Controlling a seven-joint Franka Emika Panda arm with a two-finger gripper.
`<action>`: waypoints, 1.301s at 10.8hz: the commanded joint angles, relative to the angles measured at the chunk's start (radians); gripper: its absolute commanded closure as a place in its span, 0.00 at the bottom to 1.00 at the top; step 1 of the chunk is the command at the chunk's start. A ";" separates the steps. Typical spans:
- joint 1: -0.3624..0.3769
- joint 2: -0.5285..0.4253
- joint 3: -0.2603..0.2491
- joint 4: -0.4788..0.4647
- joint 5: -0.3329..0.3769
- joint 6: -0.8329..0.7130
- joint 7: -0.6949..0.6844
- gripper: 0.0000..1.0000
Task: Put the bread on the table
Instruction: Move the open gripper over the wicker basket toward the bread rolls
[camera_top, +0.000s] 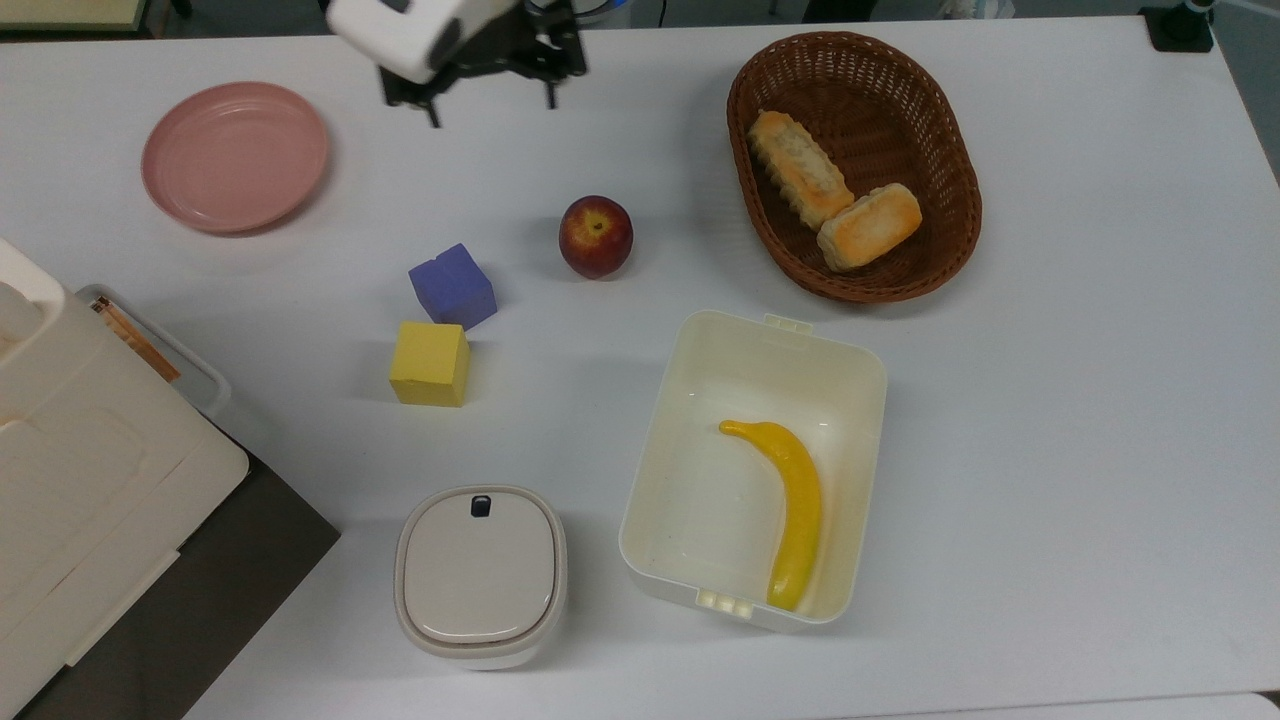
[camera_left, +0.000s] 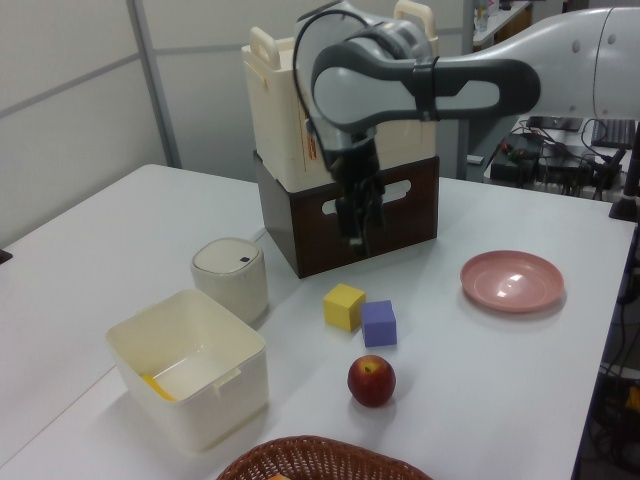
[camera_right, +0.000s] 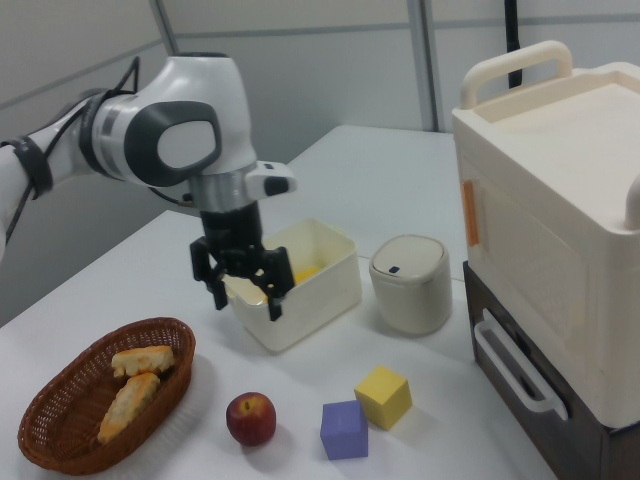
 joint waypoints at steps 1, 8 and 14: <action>0.110 -0.010 -0.004 -0.033 0.013 -0.014 0.146 0.00; 0.288 0.079 -0.004 -0.030 0.139 0.027 0.498 0.00; 0.404 0.188 -0.004 -0.034 0.230 0.232 0.817 0.00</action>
